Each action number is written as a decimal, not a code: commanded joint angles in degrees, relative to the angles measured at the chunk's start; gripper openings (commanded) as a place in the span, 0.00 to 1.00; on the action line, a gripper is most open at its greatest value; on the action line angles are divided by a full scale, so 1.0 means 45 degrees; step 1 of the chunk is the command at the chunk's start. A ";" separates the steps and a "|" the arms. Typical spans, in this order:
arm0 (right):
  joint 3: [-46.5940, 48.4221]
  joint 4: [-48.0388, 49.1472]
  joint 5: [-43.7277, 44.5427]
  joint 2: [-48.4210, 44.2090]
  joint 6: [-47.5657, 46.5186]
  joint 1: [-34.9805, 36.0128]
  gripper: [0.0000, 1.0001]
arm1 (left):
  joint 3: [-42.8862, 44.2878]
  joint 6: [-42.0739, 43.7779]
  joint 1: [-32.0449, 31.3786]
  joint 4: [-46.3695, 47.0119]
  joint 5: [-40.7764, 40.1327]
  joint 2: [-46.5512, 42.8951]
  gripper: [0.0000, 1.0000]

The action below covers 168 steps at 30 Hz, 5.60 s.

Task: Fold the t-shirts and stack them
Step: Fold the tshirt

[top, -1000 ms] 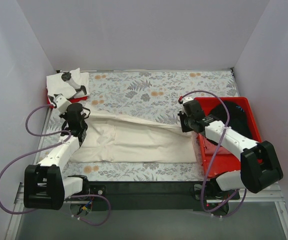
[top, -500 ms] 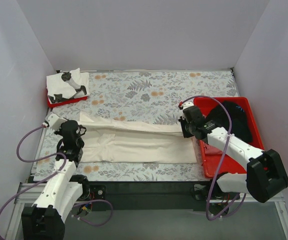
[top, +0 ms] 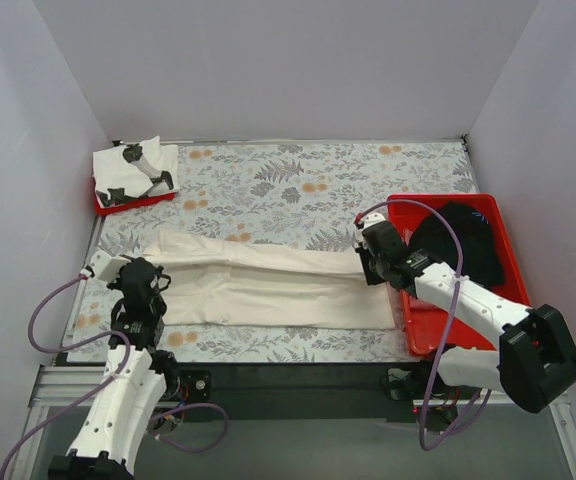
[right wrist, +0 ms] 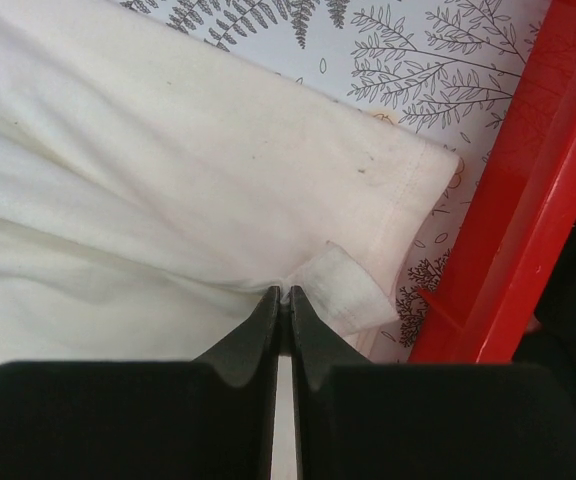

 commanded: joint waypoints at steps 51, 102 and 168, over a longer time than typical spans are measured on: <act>1.0916 0.4915 -0.6469 1.0936 -0.0045 0.4773 0.48 | 0.2631 0.1170 0.2566 0.3743 0.5438 0.8658 0.83; 0.9240 0.6302 -0.7855 1.0919 -0.1802 0.6453 0.12 | 0.1869 0.1033 0.2664 0.4447 0.5926 0.8326 0.83; -0.0096 0.5971 -0.3423 0.5238 0.1655 0.0886 0.46 | 0.4303 -0.0706 0.0071 0.5425 0.8487 1.4105 0.83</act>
